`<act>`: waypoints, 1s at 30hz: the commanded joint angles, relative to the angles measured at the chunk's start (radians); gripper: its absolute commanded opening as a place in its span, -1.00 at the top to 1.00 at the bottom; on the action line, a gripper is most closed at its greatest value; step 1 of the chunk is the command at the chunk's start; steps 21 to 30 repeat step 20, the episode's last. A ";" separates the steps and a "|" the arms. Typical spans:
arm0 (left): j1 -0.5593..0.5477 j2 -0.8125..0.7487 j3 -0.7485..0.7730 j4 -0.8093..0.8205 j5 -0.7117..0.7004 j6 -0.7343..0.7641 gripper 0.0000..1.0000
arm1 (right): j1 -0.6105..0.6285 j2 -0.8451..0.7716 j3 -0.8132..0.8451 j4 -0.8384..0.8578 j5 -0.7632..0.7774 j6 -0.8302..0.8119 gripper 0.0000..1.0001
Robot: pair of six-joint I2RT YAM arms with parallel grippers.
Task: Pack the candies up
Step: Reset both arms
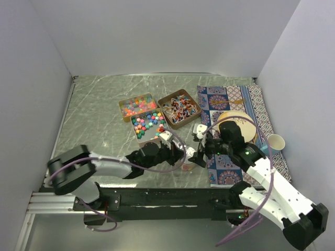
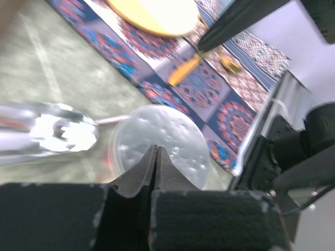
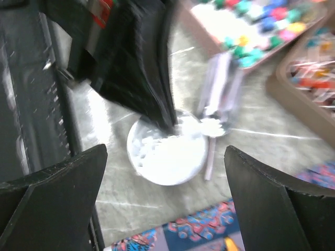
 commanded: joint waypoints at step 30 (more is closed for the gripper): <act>0.882 -0.525 0.408 -0.783 -0.268 0.403 -0.93 | -0.133 0.373 0.695 -0.267 0.865 0.501 -1.00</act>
